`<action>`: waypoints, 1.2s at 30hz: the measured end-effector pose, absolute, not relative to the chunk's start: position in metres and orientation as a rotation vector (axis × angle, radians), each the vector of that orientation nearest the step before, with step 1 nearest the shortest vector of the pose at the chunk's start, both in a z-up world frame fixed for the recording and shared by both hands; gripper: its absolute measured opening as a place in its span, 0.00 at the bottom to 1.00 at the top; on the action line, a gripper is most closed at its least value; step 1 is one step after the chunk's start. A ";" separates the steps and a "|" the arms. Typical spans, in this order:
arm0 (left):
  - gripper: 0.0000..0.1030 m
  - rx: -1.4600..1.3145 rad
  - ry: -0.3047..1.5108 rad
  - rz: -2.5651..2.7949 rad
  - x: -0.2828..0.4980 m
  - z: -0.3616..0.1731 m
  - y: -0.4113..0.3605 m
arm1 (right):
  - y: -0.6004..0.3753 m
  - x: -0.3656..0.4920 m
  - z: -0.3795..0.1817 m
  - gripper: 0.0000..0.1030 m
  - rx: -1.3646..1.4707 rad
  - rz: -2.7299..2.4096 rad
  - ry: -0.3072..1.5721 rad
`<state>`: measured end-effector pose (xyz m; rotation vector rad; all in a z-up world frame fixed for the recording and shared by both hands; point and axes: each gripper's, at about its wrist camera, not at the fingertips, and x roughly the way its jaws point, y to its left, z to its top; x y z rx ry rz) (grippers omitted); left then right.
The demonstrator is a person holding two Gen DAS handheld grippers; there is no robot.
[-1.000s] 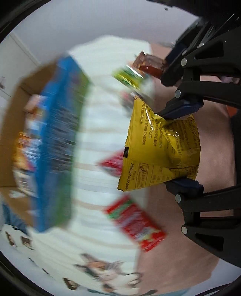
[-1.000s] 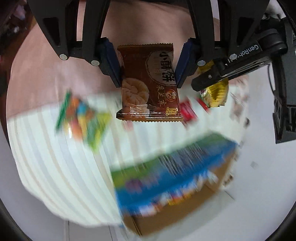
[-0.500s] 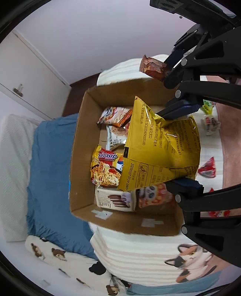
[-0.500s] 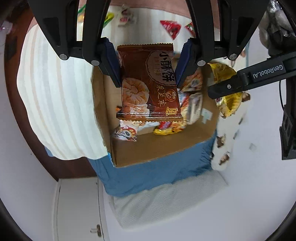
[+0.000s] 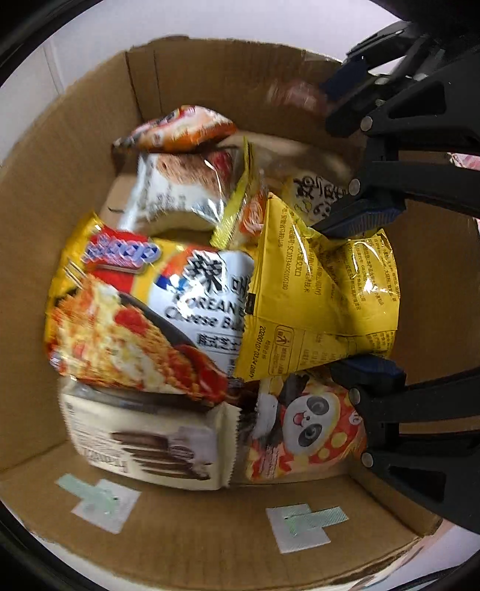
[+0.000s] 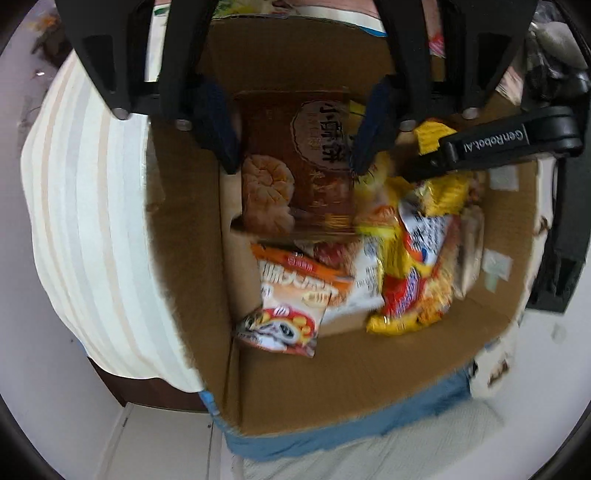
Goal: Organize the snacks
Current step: 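Carry both packs into the box and open both tools, then move both tools back toward the remaining snacks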
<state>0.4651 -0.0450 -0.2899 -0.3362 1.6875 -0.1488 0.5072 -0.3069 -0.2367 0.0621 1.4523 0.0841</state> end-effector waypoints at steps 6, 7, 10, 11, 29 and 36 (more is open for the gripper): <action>0.89 -0.297 1.637 -0.135 0.469 -0.279 -0.035 | -0.302 0.508 -0.234 0.94 0.026 0.102 1.469; 0.89 -0.287 1.629 -0.137 0.471 -0.276 -0.035 | -0.302 0.508 -0.235 0.94 0.023 0.102 1.473; 0.89 -0.238 1.607 -0.125 0.471 -0.267 -0.034 | -0.301 0.508 -0.233 0.94 0.015 0.102 1.476; 0.89 -0.231 1.601 -0.128 0.471 -0.264 -0.033 | -0.300 0.507 -0.231 0.94 0.012 0.101 1.476; 0.89 -0.126 1.210 -0.083 0.393 -0.145 -0.017 | -0.293 0.446 -0.155 0.95 -0.021 0.124 1.255; 0.89 -0.128 1.094 -0.061 0.342 -0.110 -0.010 | -0.293 0.406 -0.120 0.95 -0.019 0.135 1.164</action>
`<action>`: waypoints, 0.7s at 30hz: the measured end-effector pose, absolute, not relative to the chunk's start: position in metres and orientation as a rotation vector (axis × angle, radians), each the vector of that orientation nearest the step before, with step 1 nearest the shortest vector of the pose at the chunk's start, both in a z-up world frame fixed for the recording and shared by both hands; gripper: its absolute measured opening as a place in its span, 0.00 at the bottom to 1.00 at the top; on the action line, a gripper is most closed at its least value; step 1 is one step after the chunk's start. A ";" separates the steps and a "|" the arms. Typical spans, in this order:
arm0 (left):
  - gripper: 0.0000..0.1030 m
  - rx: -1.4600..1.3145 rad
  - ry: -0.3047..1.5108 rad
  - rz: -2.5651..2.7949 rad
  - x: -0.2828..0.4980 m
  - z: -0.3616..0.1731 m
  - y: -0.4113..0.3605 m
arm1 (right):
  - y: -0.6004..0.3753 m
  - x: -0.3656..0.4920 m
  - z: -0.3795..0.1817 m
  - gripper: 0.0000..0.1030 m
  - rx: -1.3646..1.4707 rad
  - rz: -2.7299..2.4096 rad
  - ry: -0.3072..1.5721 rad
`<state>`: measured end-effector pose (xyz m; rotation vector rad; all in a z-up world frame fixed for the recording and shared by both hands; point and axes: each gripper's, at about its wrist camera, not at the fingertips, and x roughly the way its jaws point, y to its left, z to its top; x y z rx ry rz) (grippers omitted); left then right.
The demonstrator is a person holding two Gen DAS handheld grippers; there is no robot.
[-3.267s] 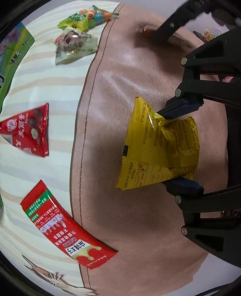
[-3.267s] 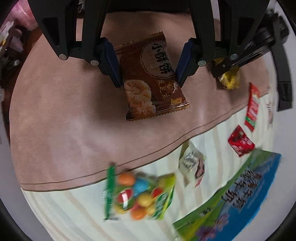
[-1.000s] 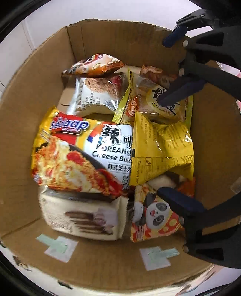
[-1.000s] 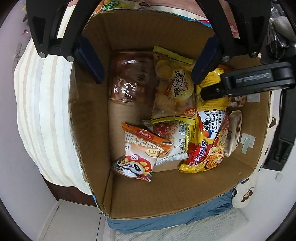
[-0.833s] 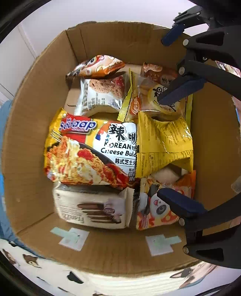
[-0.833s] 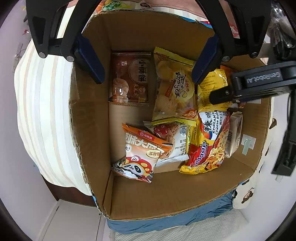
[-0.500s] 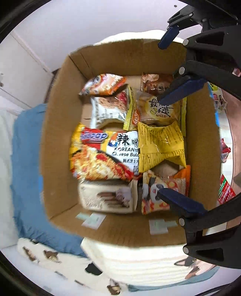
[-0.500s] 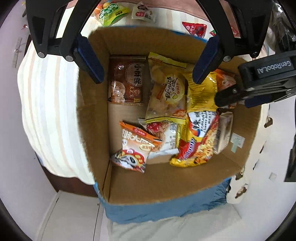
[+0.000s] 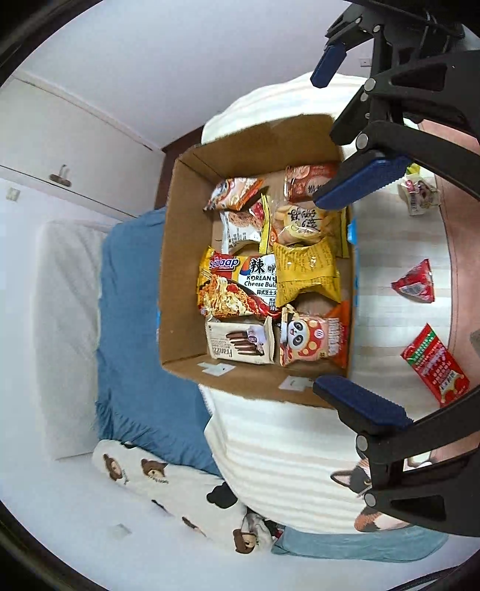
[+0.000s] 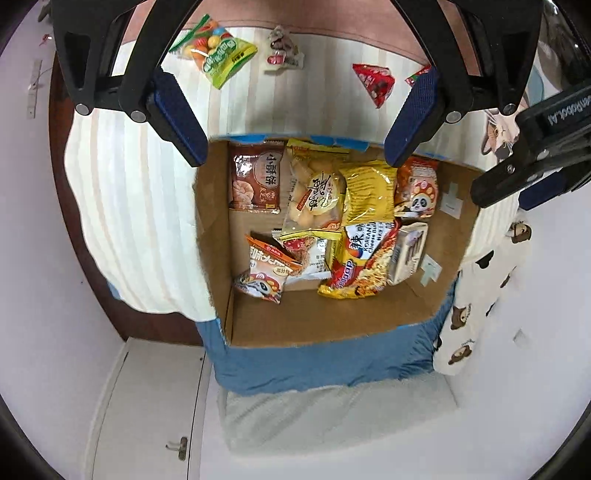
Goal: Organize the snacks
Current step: 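Move both tools back toward the remaining snacks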
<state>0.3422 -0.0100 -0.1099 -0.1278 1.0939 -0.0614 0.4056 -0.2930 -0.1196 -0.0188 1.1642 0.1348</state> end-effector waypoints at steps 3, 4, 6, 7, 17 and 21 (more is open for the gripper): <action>0.89 -0.117 1.038 -0.043 0.325 -0.097 -0.008 | -0.291 0.389 -0.107 0.95 -0.019 0.141 1.131; 0.89 -0.115 1.023 -0.035 0.318 -0.093 -0.007 | -0.291 0.382 -0.103 0.95 -0.012 0.149 1.123; 0.89 -0.130 1.014 -0.037 0.306 -0.088 -0.003 | -0.290 0.372 -0.098 0.95 -0.005 0.157 1.116; 0.89 -0.140 1.011 -0.035 0.301 -0.086 0.000 | -0.290 0.365 -0.096 0.95 0.001 0.163 1.112; 0.89 -0.072 1.132 0.005 0.240 -0.145 0.022 | -0.300 0.310 -0.162 0.95 0.173 0.173 1.271; 0.89 0.010 1.317 -0.001 0.229 -0.217 0.024 | -0.289 0.291 -0.211 0.95 0.223 0.179 1.374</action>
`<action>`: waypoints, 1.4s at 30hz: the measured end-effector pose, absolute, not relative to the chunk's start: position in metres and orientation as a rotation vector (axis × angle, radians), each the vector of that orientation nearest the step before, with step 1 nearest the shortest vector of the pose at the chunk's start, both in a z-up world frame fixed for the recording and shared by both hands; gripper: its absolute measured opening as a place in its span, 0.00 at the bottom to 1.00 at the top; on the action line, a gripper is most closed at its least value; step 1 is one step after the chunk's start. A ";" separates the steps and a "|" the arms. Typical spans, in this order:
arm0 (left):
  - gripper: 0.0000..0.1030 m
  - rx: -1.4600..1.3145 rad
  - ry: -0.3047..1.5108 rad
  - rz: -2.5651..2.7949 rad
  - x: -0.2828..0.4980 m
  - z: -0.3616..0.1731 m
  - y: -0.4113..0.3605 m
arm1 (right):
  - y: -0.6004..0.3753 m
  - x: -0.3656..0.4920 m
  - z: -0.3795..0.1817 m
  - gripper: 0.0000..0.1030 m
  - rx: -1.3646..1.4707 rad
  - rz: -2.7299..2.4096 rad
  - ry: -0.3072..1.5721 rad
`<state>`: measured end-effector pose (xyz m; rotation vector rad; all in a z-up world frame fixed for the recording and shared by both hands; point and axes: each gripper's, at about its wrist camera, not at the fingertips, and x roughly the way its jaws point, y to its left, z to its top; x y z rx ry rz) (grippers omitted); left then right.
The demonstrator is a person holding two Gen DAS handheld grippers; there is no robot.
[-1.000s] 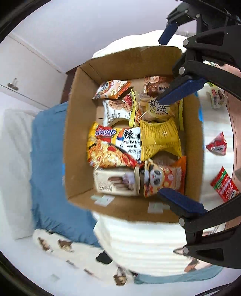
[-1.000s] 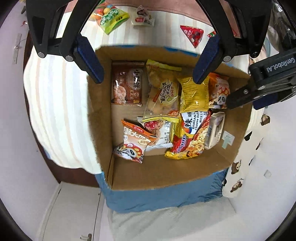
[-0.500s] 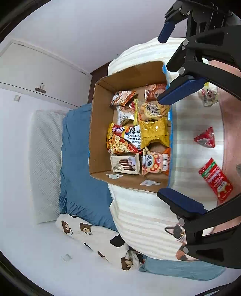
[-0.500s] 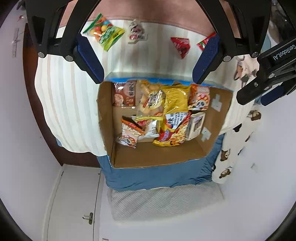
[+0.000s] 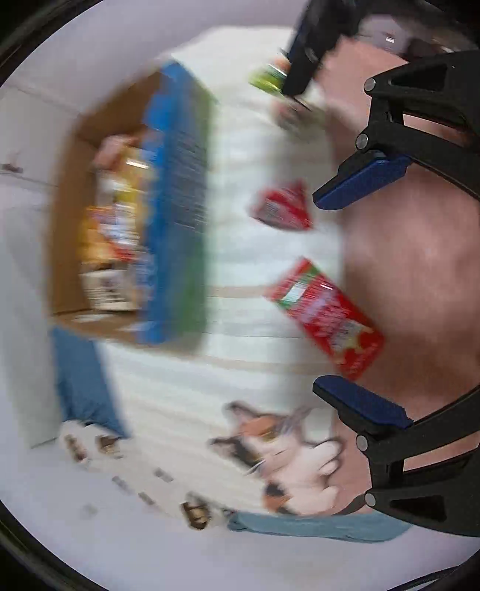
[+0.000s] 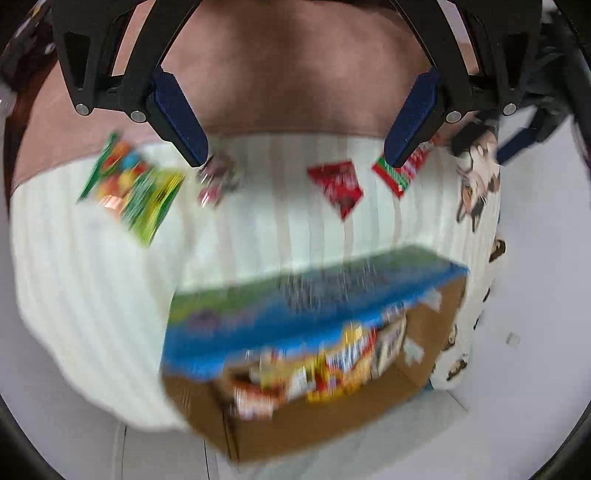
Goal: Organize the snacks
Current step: 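Move both tools back toward the remaining snacks, then grasp the red spicy-strip pack with left tool while right grasps green bubble-gum bag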
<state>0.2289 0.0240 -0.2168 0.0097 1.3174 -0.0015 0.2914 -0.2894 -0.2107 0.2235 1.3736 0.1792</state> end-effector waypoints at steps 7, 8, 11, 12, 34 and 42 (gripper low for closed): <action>0.89 0.244 1.524 0.010 0.243 -0.317 0.021 | -0.291 0.281 -0.263 0.95 0.242 0.130 1.472; 0.89 0.264 1.529 0.016 0.247 -0.324 0.021 | -0.294 0.279 -0.267 0.95 0.250 0.120 1.480; 0.89 0.270 1.543 0.021 0.259 -0.338 0.019 | -0.309 0.279 -0.270 0.95 0.257 0.073 1.468; 0.89 0.253 1.534 0.026 0.263 -0.336 0.020 | -0.313 0.280 -0.268 0.95 0.248 0.056 1.460; 0.70 -0.162 1.627 0.090 0.254 -0.336 0.002 | -0.353 0.337 -0.316 0.95 -0.472 0.038 1.599; 0.70 -0.185 1.633 0.077 0.258 -0.336 -0.003 | -0.368 0.347 -0.311 0.62 -0.245 0.064 1.645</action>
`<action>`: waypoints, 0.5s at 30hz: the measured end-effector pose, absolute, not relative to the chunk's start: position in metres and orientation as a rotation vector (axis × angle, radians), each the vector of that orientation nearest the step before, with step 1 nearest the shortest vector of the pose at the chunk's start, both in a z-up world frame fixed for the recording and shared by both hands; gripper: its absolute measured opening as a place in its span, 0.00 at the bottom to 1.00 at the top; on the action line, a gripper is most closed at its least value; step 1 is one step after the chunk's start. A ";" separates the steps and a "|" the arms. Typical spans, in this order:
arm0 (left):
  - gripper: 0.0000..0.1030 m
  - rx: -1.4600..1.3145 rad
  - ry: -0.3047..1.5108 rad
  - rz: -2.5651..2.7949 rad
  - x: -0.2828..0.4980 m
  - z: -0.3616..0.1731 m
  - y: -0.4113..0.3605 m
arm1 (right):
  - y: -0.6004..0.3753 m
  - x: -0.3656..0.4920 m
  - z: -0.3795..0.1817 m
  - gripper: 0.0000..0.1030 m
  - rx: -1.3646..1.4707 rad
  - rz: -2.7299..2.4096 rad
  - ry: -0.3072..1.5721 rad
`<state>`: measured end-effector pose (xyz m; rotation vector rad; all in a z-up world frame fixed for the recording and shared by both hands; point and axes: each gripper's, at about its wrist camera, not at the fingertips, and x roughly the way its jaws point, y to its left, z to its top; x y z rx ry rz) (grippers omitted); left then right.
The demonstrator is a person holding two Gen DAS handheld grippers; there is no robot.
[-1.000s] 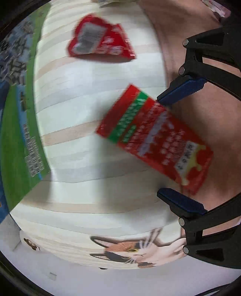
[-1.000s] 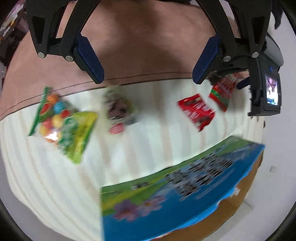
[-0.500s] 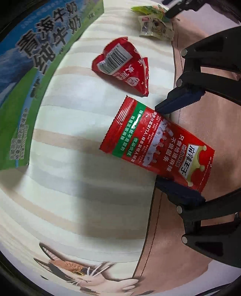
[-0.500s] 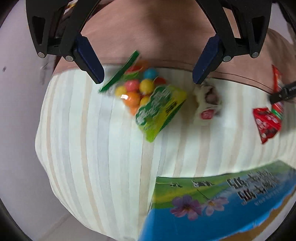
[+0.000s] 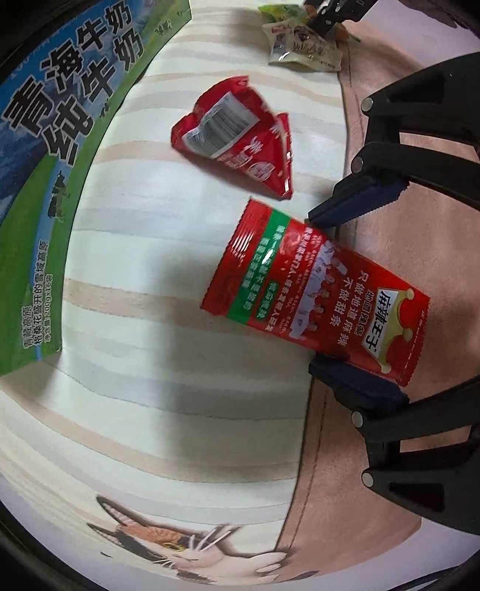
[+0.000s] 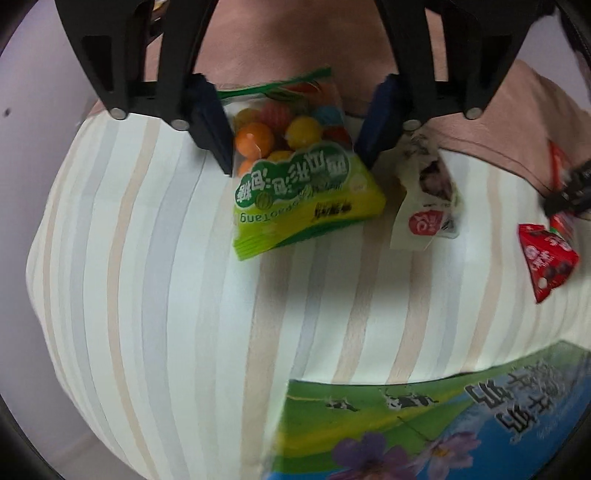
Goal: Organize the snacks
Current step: 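Grasp the red spicy-strip pack with left tool while right grasps green bubble-gum bag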
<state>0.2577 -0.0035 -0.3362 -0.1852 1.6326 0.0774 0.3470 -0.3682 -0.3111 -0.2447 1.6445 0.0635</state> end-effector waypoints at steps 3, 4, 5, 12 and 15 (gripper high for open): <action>0.70 -0.248 1.657 0.042 0.249 -0.335 -0.006 | -0.386 0.340 -0.308 0.62 -0.066 0.090 1.699; 0.70 -0.262 1.668 0.025 0.246 -0.335 -0.009 | -0.391 0.337 -0.309 0.62 -0.010 0.096 1.714; 0.70 -0.274 1.673 0.013 0.242 -0.335 -0.011 | -0.396 0.334 -0.309 0.63 0.061 0.105 1.729; 0.70 -0.306 1.684 -0.005 0.240 -0.338 -0.015 | -0.424 0.334 -0.310 0.76 0.191 0.070 1.678; 0.70 -0.292 1.677 0.013 0.245 -0.338 -0.013 | -0.418 0.337 -0.315 0.71 0.116 0.025 1.636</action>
